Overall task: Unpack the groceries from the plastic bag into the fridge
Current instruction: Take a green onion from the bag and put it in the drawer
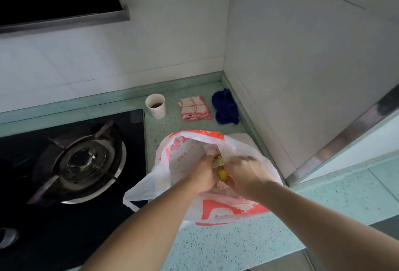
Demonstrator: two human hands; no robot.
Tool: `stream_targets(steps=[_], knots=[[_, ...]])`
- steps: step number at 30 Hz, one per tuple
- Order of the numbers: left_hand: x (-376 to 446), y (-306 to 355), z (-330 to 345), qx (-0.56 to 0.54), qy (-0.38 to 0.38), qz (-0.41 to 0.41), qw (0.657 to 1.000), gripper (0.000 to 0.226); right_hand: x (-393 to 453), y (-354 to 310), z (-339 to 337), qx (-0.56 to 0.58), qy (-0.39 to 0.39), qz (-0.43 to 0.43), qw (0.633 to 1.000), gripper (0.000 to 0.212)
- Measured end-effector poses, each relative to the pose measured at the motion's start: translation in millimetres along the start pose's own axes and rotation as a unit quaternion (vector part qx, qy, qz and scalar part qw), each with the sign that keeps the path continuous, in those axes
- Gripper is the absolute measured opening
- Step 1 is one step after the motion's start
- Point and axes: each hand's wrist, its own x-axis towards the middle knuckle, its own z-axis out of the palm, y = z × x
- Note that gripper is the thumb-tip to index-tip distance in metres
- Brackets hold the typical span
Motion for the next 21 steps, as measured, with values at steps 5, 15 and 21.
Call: stream_targets(steps=[5, 15, 21], knots=[[-4, -5, -15, 0.064, -0.047, -0.026, 0.996, 0.032, 9, -18, 24, 0.138, -0.032, 0.019, 0.99, 0.012], [-1, -17, -47, 0.041, 0.048, -0.121, 0.991, 0.036, 54, -19, 10, 0.136, -0.003, 0.15, 0.979, 0.023], [3, -25, -55, 0.052, 0.04, -0.115, 0.991, 0.05, 95, -33, 33, 0.134, 0.007, 0.155, 0.979, 0.037]])
